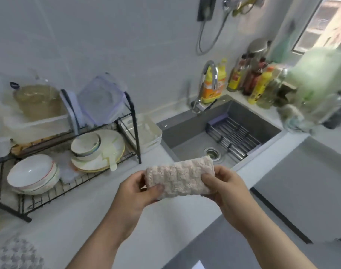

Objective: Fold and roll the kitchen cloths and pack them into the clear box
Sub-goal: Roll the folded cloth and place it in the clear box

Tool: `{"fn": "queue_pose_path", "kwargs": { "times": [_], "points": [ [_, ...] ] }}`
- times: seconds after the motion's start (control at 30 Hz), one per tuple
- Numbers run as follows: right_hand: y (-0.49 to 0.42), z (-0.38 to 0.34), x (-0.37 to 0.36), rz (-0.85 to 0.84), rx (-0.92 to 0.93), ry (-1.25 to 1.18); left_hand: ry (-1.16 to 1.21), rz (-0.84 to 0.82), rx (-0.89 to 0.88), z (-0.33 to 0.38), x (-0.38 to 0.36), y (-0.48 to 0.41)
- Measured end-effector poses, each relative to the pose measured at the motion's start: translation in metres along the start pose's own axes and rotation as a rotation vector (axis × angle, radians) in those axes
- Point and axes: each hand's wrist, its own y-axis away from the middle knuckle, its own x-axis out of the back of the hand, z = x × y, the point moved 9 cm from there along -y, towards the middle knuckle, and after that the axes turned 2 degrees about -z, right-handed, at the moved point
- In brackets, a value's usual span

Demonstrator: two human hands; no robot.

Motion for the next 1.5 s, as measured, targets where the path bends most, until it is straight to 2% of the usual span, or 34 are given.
{"fn": "queue_pose_path", "kwargs": {
  "times": [0.33,0.5,0.67,0.83,1.23,1.37,1.5],
  "points": [
    [0.074,-0.107,0.242,0.363,0.235,0.011,0.007,-0.437,-0.051,0.049,-0.285,-0.060],
    [0.132,-0.125,0.350,0.576,0.300,-0.068,-0.010,-0.676,-0.058,0.053,-0.422,-0.066],
    [0.183,-0.127,0.432,0.783,0.347,-0.143,-0.016,-0.821,0.003,0.037,-0.531,-0.067],
    [0.199,-0.125,0.492,0.946,0.377,-0.203,0.001,-0.933,0.071,0.014,-0.609,-0.083],
    [0.110,-0.171,0.607,1.073,0.367,-0.223,0.036,-1.101,0.140,0.011,-0.752,-0.213],
    [0.091,-0.180,0.638,1.144,0.365,-0.255,0.016,-1.218,0.245,0.000,-0.795,-0.234],
    [0.086,-0.183,0.668,1.180,0.370,-0.288,0.029,-1.233,0.340,-0.016,-0.829,-0.247]
  ]
}}
